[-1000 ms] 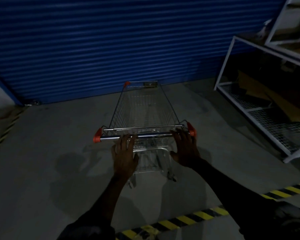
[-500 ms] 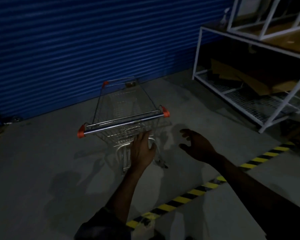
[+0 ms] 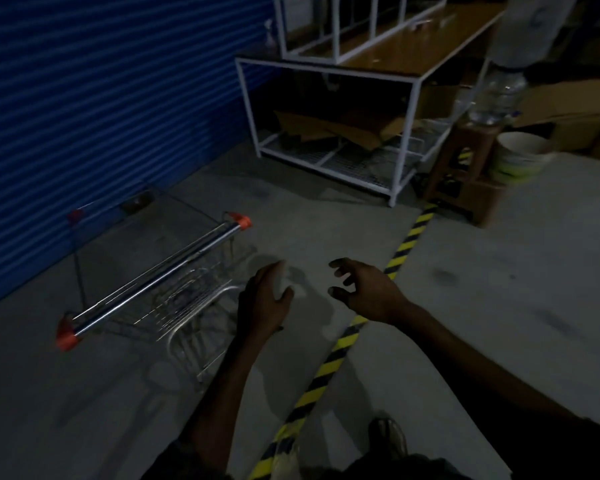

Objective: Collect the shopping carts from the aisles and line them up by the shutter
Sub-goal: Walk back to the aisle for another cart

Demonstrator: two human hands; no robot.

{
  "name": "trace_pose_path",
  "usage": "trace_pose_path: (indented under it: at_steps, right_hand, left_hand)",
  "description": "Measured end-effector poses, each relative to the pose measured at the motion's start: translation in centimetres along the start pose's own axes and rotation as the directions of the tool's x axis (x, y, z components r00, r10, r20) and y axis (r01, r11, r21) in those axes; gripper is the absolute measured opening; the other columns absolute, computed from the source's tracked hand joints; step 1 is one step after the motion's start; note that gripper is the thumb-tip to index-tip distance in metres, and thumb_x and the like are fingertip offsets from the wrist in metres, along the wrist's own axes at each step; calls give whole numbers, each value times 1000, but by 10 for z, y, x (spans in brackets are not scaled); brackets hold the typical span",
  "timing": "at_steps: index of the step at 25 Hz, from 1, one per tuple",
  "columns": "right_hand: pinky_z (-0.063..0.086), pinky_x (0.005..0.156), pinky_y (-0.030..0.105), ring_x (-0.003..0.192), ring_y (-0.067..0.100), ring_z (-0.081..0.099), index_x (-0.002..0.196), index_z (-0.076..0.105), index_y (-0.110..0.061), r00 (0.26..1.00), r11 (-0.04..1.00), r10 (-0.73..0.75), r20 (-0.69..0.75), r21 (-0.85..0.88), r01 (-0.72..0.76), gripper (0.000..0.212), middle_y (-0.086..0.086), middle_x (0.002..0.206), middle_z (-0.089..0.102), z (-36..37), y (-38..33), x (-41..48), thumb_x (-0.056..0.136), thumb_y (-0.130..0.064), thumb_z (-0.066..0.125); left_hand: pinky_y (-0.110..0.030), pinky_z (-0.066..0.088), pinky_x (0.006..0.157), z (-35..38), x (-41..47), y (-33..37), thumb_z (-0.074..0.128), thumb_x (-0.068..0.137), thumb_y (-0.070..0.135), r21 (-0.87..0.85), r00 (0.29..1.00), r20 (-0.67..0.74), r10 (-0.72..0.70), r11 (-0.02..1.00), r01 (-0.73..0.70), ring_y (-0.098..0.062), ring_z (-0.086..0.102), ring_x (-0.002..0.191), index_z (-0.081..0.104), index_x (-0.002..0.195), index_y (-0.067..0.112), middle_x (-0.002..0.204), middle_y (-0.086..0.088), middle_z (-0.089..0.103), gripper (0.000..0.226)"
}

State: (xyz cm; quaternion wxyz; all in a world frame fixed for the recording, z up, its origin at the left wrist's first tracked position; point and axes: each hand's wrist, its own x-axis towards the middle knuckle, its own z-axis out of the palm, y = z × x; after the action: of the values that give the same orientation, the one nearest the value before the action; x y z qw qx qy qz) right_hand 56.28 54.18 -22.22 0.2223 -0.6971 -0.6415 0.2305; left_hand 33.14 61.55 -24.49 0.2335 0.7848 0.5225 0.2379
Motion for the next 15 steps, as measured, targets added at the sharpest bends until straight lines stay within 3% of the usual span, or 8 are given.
trace_pose_path:
  at_steps: [6, 15]
  right_hand:
    - [55, 89, 39, 111, 13, 63, 139, 54, -29, 952, 972, 232, -198, 13, -234, 61, -7, 132, 63, -29, 35, -104, 94, -70, 52]
    - [54, 91, 38, 111, 11, 63, 134, 56, -33, 732, 874, 437, -523, 56, -482, 66, -10, 125, 66, -76, 85, -278, 90, -81, 45]
  left_hand:
    - [-45, 43, 108, 41, -15, 75, 63, 98, 42, -54, 961, 150, 233, 972, -227, -18, 44, 137, 44, 151, 34, 155, 8, 45, 57]
    - [-45, 38, 109, 115, -75, 205, 63, 96, 45, -152, 809, 283, 515, 857, -493, -20, 44, 137, 45, 148, 35, 152, 10, 46, 56]
